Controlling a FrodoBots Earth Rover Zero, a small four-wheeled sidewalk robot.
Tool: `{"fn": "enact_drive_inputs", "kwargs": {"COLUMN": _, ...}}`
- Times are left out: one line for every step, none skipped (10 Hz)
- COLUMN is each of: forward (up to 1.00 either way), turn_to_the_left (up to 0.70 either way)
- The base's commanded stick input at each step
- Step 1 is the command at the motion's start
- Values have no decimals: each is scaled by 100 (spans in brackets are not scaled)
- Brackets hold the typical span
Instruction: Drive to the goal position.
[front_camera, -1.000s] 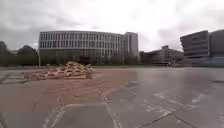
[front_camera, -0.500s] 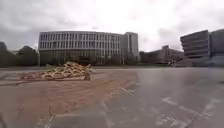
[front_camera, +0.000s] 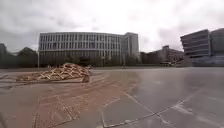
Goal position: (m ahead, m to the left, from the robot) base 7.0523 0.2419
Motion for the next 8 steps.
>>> {"fn": "enact_drive_inputs", "kwargs": {"forward": 70, "turn_to_the_left": 0}}
{"fn": "enact_drive_inputs", "kwargs": {"forward": 70, "turn_to_the_left": 0}}
{"fn": "enact_drive_inputs", "kwargs": {"forward": 70, "turn_to_the_left": 0}}
{"fn": "enact_drive_inputs", "kwargs": {"forward": 70, "turn_to_the_left": 0}}
{"fn": "enact_drive_inputs", "kwargs": {"forward": 70, "turn_to_the_left": 0}}
{"fn": "enact_drive_inputs", "kwargs": {"forward": 70, "turn_to_the_left": 0}}
{"fn": "enact_drive_inputs", "kwargs": {"forward": 70, "turn_to_the_left": 0}}
{"fn": "enact_drive_inputs", "kwargs": {"forward": 70, "turn_to_the_left": 0}}
